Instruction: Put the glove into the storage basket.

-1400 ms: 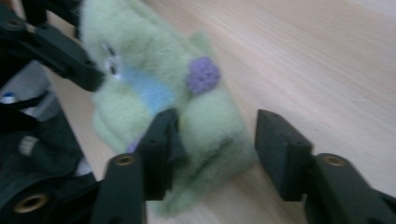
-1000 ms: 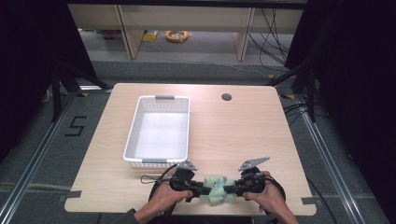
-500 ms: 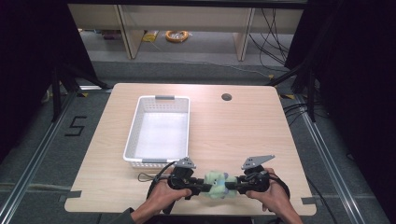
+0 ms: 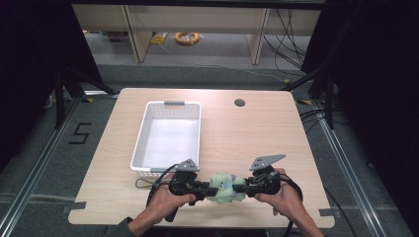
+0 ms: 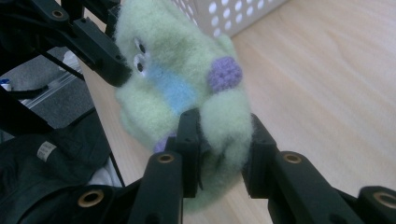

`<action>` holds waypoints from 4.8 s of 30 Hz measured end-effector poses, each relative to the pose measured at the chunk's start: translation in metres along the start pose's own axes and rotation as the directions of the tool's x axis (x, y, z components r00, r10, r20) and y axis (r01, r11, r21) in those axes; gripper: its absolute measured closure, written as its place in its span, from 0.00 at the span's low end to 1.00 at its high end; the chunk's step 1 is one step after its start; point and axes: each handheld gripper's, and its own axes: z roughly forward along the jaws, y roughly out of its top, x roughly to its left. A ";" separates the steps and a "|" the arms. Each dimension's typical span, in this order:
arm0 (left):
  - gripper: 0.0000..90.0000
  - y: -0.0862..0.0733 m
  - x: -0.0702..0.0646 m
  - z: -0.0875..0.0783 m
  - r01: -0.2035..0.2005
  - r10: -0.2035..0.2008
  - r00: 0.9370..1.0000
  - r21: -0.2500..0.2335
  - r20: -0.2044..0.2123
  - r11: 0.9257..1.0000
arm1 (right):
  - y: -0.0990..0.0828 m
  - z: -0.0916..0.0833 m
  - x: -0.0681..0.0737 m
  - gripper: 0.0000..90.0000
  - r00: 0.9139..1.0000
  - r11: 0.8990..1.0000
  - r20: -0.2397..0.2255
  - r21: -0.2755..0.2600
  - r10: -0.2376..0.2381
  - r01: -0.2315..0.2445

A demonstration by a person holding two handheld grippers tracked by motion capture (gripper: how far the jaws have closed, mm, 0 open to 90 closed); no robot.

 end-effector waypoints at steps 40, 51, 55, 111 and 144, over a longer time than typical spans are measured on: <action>0.78 0.045 0.086 -0.113 0.068 -0.080 0.973 -0.060 -0.218 0.996 | 0.177 0.071 0.000 0.81 0.995 0.995 -0.064 0.065 -0.078 0.082; 0.78 0.038 0.116 -0.113 0.122 -0.128 0.960 -0.041 -0.248 0.992 | 0.192 0.108 -0.010 0.81 0.997 0.992 -0.058 0.116 -0.042 0.049; 0.78 0.035 0.125 -0.111 0.139 -0.141 0.958 -0.026 -0.249 0.990 | 0.192 0.118 -0.014 0.81 0.997 0.991 -0.069 0.134 -0.022 0.031; 0.78 0.026 0.166 -0.079 0.209 -0.153 0.925 0.129 -0.349 0.969 | 0.188 0.181 -0.032 0.76 0.999 0.961 0.037 0.273 0.039 -0.048; 0.55 0.038 0.133 -0.098 0.114 -0.093 0.922 0.033 -0.377 0.993 | 0.198 0.153 -0.020 0.52 0.994 0.983 0.105 0.182 -0.039 0.019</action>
